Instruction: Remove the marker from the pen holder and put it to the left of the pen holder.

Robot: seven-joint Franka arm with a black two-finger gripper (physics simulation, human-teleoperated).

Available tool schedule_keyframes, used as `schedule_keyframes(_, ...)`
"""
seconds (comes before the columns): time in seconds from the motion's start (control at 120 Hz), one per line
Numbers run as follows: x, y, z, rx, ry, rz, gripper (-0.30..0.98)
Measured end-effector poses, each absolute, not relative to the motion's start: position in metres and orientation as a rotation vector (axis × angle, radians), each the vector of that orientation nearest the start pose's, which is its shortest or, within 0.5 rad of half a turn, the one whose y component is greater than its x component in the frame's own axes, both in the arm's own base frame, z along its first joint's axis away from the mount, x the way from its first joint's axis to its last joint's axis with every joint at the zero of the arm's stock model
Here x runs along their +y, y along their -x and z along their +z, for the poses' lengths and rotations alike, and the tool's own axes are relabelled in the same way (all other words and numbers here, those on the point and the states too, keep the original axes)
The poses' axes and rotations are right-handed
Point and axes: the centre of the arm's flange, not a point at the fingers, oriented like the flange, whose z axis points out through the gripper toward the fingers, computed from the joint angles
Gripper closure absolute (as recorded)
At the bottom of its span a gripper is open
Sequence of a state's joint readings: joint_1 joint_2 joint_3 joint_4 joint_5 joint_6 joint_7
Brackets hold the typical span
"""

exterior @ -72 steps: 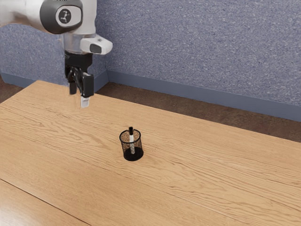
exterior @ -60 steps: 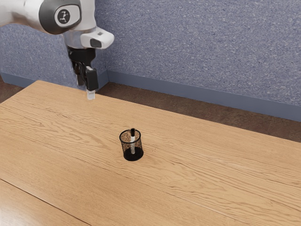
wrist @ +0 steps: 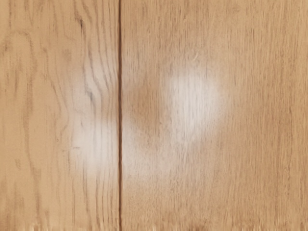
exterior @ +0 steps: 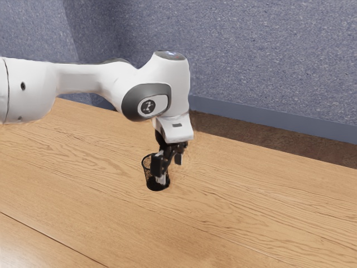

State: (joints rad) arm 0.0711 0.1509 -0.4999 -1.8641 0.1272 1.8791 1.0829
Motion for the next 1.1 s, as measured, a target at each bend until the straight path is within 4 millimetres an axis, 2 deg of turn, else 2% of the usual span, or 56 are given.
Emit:
schedule_keyframes(0.042,-0.179,-0.563,0.414,2.185,2.265,0.183,0.01)
schedule_keyframes(0.083,-0.162,-0.574,0.402,2.215,2.247,0.160,0.01)
schedule_keyframes(0.217,-0.158,-0.593,0.390,2.351,2.094,0.039,0.00)
schedule_keyframes(0.333,-0.157,-0.616,0.405,2.409,1.962,-0.091,0.00)
schedule_keyframes(0.483,-0.114,-0.640,0.376,2.428,1.916,-0.112,0.00)
schedule_keyframes(0.558,-0.098,-0.646,0.370,2.436,1.883,-0.119,0.00)
schedule_keyframes(0.733,-0.082,-0.651,0.367,2.469,1.797,-0.129,0.00)
schedule_keyframes(1.1,-0.066,-0.651,0.352,2.543,1.701,-0.100,0.04)
